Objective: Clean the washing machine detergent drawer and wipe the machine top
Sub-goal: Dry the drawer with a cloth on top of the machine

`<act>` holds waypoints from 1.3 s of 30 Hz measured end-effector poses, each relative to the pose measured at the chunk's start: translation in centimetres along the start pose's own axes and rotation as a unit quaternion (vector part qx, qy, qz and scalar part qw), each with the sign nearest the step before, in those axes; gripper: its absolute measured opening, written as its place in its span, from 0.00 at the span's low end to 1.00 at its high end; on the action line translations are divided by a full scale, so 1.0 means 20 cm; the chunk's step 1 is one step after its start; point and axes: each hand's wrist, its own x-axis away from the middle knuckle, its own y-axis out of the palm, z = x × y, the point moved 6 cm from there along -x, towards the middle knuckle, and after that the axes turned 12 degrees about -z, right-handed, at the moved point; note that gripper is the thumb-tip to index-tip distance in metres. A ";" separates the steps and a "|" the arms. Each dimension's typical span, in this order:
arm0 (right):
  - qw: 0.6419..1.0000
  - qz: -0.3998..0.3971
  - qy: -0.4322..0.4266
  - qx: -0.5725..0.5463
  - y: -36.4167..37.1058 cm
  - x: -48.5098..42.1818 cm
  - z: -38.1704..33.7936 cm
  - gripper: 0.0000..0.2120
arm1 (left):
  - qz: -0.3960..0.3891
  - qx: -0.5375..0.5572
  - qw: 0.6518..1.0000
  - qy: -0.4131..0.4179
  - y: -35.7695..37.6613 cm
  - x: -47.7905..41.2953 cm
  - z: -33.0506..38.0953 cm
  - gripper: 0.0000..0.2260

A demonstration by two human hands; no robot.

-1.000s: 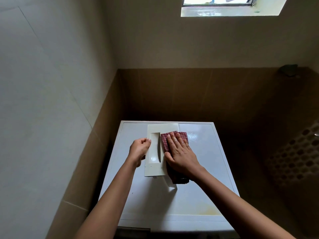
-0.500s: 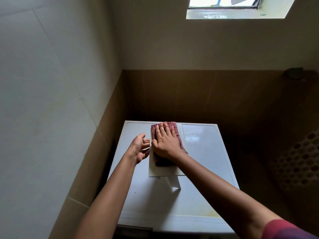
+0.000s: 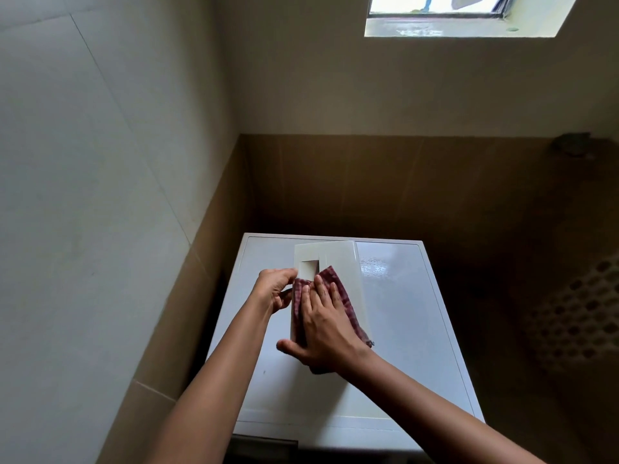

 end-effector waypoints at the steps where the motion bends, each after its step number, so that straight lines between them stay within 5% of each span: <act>1: 1.000 0.002 -0.003 -0.001 0.00 0.01 -0.01 0.49 | 0.008 -0.004 1.000 0.005 -0.01 0.00 -0.01 0.04; 4: 0.999 0.034 -0.025 -0.001 0.00 0.08 -0.02 0.42 | 0.017 -0.005 1.000 0.017 0.00 -0.01 -0.01 0.01; 9: 0.967 0.220 -0.117 -0.060 -0.04 0.20 0.02 0.14 | 0.023 -0.004 0.999 0.034 0.01 -0.01 -0.01 0.03; 12: 0.944 0.263 -0.180 -0.087 -0.05 0.28 0.08 0.11 | 0.031 0.002 0.999 0.031 0.00 -0.02 -0.02 0.04; 18: 0.993 0.055 -0.102 0.013 0.02 0.22 0.13 0.31 | -0.022 0.013 1.000 0.005 0.03 -0.01 -0.02 0.05; 20: 0.998 0.007 -0.062 -0.008 0.01 0.11 0.14 0.31 | -0.036 0.016 0.999 0.004 0.04 0.00 -0.02 0.07; 24: 1.000 -0.016 -0.003 -0.025 -0.04 -0.10 0.21 0.27 | -0.047 0.132 0.990 -0.005 0.04 0.01 -0.03 0.20; 27: 0.999 -0.022 0.019 -0.039 -0.04 -0.23 0.25 0.27 | -0.047 0.120 0.992 0.003 0.04 0.02 -0.04 0.25; 39: 0.988 -0.036 0.108 -0.104 -0.16 -0.49 0.44 0.27 | -0.001 0.025 0.995 0.097 0.08 0.02 -0.06 0.11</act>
